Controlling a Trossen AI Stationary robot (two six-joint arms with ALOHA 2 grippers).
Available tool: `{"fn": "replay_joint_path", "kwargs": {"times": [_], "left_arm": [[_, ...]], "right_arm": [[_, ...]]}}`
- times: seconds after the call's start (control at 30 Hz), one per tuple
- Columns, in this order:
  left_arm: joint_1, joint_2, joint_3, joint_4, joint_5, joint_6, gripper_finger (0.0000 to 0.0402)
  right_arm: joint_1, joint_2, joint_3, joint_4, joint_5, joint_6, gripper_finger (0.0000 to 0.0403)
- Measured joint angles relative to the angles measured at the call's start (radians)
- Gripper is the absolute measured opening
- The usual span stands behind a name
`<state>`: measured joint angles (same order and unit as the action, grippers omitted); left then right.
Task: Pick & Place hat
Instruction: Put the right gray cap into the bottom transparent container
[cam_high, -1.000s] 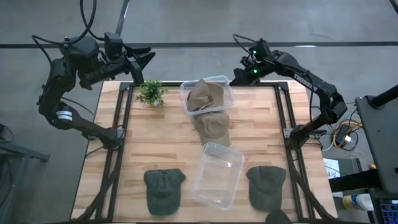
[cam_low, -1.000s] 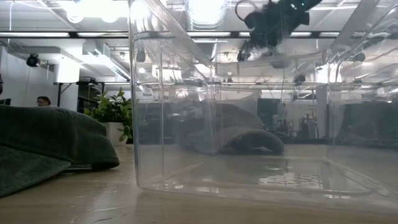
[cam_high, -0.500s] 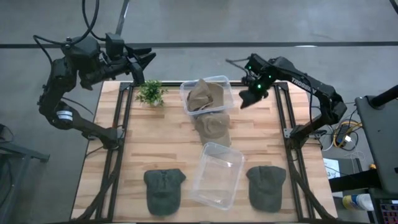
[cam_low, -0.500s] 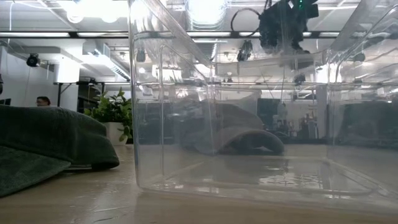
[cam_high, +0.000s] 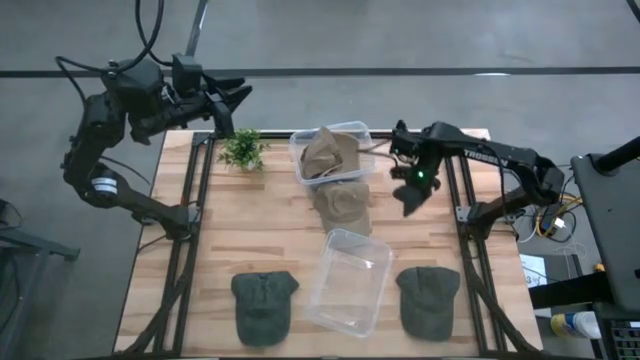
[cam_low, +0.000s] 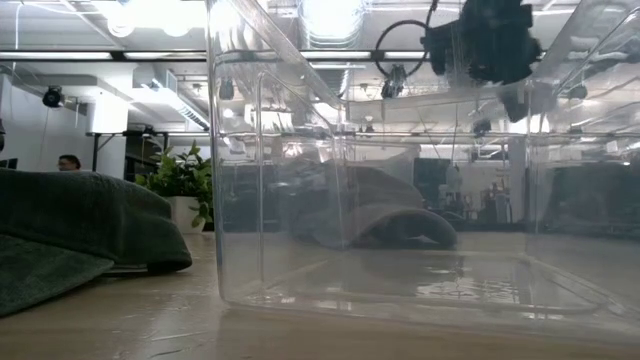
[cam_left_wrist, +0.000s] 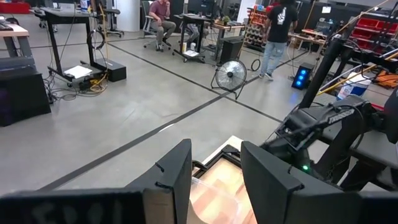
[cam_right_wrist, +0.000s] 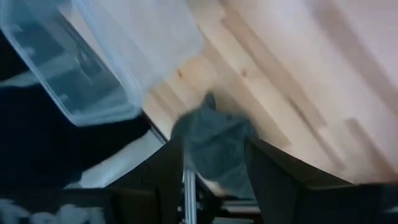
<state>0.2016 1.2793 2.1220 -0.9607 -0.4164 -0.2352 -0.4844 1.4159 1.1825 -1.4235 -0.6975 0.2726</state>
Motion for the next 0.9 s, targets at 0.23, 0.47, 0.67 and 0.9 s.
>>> {"fn": "replay_joint_path", "kwargs": {"times": [0.23,0.47,0.67,0.9], "left_arm": [[0.0,0.013,0.0,-0.002,0.0,0.0,0.0131],[0.0,0.028,-0.002,-0.008,0.0,0.032,0.0131],[0.0,0.038,-0.002,-0.001,0.0,0.053,0.0131],[0.0,0.04,-0.002,0.0,0.0,0.007,0.0131]], "right_arm": [[0.12,-0.118,-0.132,-0.02,-0.021,0.128,0.0162],[0.323,-0.277,-0.187,0.011,-0.034,0.271,0.0161],[0.604,-0.346,-0.113,0.107,0.162,0.438,0.016],[1.019,-0.287,0.006,0.218,0.448,0.673,0.0153]]}}
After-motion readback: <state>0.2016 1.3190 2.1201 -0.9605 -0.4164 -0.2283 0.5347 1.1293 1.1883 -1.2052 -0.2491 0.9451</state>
